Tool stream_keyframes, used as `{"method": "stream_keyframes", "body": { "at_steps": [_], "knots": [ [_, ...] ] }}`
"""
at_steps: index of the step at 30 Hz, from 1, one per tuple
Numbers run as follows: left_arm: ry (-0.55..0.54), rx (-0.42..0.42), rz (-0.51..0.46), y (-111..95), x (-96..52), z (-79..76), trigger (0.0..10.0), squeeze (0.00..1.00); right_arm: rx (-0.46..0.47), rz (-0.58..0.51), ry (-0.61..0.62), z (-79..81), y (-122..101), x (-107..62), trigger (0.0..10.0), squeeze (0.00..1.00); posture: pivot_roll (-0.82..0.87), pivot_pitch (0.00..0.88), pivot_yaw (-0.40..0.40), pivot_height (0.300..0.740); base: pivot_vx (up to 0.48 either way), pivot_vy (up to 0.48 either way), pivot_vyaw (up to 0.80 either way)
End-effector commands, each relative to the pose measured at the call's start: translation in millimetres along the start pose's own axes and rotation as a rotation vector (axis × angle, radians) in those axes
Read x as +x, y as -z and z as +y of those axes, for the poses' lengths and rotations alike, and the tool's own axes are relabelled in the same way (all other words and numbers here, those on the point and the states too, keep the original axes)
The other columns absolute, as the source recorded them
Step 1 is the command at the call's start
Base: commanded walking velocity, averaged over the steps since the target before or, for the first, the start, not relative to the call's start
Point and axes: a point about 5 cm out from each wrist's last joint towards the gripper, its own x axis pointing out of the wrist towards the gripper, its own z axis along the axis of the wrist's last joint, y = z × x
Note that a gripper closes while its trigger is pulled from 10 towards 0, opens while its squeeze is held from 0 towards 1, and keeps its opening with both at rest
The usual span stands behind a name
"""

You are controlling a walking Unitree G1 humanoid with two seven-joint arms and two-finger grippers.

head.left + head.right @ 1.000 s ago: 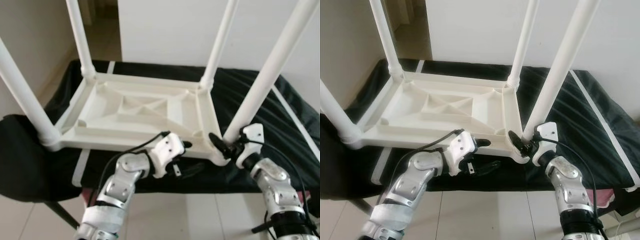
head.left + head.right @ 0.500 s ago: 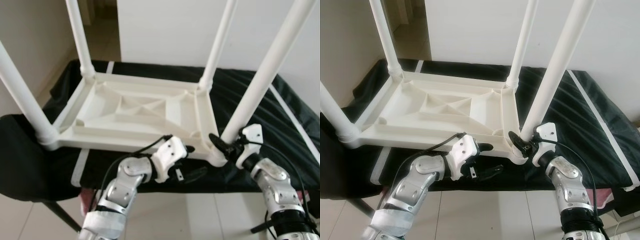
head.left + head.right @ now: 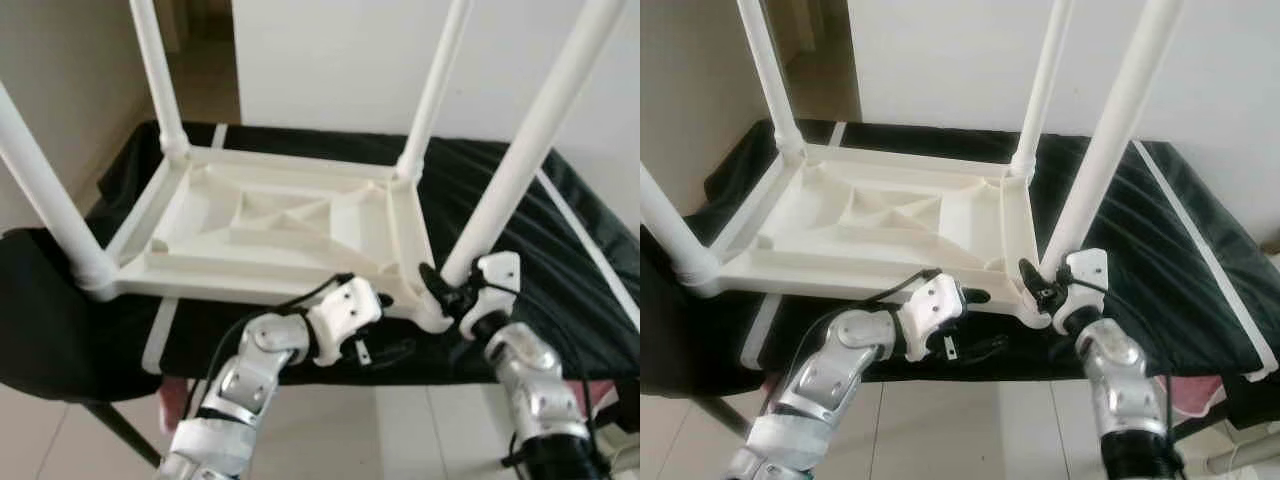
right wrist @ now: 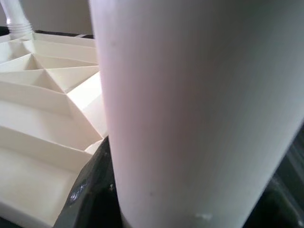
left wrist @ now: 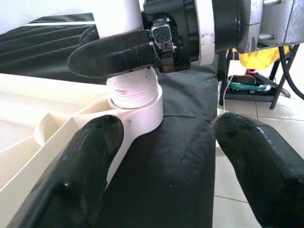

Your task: Building children table

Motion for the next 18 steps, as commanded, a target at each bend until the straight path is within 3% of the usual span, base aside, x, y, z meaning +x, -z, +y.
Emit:
{"method": "stream_keyframes", "body": {
  "at_steps": [1, 3, 9, 15, 18],
  "knots": [
    [-0.191, 0.01, 0.01, 1, 2.1, 9.1, 10.0, 0.0, 0.022, 0.108, 0.084, 2.6, 22, -8.9, 10.0, 0.0, -0.03, 0.012, -0.053, 0.74, 0.0, 0.0, 0.0],
    [-0.194, 0.014, 0.009, 1, 2.3, 9.2, 10.0, 0.0, 0.03, 0.117, 0.119, 2.5, 24, -10.2, 10.0, 0.0, -0.03, 0.015, -0.055, 0.74, 0.0, 0.0, 0.0],
    [-0.225, 0.0, 0.02, 4, 1.6, 7.0, 10.0, 0.0, 0.121, 0.142, 0.449, 2.9, 31, -24.6, 10.0, 0.0, -0.04, 0.039, -0.067, 0.74, 0.0, 0.0, 0.0],
    [-0.231, 0.025, 0.003, 2, 0.6, 6.0, 10.0, 0.0, 0.141, 0.145, 0.527, 7.2, 33, -28.7, 10.0, 0.0, -0.04, 0.057, -0.067, 0.74, 0.0, 0.0, 0.0],
    [-0.247, 0.027, -0.003, 2, -2.2, 10.5, 10.0, 0.0, 0.166, 0.131, 0.667, 16.5, 33, -31.5, 10.0, 0.0, -0.04, 0.059, -0.053, 0.74, 0.0, 0.0, 0.0]
  ]
}}
